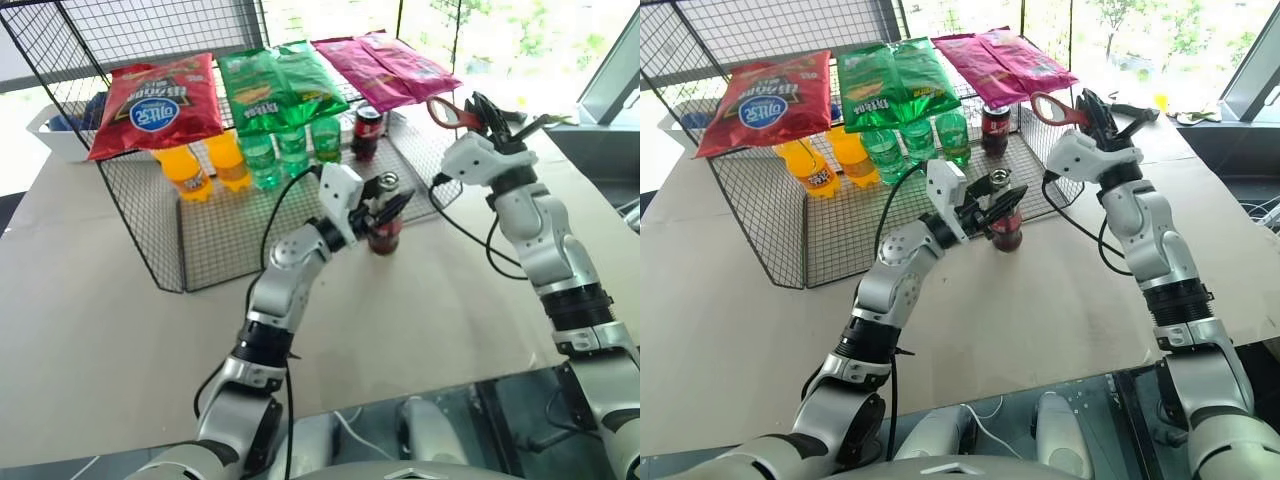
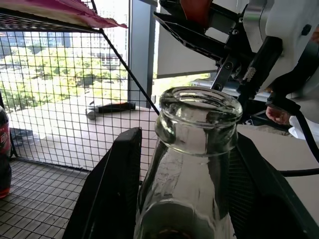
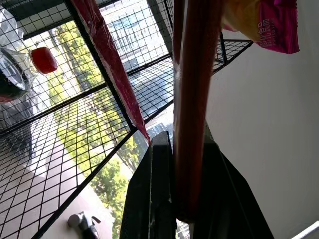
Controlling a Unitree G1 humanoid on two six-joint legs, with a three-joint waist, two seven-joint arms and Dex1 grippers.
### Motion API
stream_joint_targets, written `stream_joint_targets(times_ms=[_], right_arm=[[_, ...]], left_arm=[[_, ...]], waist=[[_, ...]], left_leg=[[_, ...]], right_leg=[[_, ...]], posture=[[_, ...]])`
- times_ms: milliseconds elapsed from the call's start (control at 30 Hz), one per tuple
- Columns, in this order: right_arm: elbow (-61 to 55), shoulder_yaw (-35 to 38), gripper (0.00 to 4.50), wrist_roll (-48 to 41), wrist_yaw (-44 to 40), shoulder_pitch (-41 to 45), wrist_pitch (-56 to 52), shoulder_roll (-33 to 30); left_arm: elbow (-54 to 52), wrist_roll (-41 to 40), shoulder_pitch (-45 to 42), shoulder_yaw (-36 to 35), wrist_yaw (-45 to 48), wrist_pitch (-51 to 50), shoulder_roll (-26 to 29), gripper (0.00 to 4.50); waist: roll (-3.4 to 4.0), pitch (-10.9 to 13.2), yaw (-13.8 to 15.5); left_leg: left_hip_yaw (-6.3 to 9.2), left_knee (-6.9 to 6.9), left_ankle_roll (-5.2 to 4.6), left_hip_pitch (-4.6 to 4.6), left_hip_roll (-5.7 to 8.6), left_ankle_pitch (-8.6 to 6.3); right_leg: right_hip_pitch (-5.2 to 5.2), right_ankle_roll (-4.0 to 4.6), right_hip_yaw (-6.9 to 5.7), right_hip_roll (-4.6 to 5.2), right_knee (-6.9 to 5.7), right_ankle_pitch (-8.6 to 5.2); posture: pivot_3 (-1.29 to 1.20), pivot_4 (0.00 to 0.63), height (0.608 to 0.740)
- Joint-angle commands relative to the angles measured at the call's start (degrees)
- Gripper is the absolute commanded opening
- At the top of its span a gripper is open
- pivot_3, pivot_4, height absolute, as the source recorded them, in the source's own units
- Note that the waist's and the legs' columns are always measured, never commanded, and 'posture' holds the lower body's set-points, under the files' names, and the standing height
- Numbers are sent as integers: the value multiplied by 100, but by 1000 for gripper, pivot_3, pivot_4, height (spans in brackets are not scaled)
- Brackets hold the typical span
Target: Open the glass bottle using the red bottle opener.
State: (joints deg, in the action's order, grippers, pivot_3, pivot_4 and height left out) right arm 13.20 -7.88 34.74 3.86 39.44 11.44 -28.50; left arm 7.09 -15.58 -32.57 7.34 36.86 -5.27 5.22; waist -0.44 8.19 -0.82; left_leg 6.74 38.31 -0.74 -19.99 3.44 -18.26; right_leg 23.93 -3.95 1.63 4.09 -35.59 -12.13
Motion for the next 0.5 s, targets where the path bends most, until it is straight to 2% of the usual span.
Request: stream_joint_targets(times_ms=[33,500], right_arm=[[-287,224,0,-135,21,-1,-24,-81],[-277,237,0,-245,54,-166,-88,-145]], left_arm=[[114,135,-58,55,-48,99,-34,2135],[791,503,-300,70,-190,558,-81,2135]], waist=[[0,0,0],[0,0,-4]], left_leg=[[0,1,0,0,0,0],[-4,2,0,4,-1,0]], right_leg=[[0,0,0,0,0,0],[-1,-1,2,0,-6,0]], posture=[[0,150,740],[0,150,740]])
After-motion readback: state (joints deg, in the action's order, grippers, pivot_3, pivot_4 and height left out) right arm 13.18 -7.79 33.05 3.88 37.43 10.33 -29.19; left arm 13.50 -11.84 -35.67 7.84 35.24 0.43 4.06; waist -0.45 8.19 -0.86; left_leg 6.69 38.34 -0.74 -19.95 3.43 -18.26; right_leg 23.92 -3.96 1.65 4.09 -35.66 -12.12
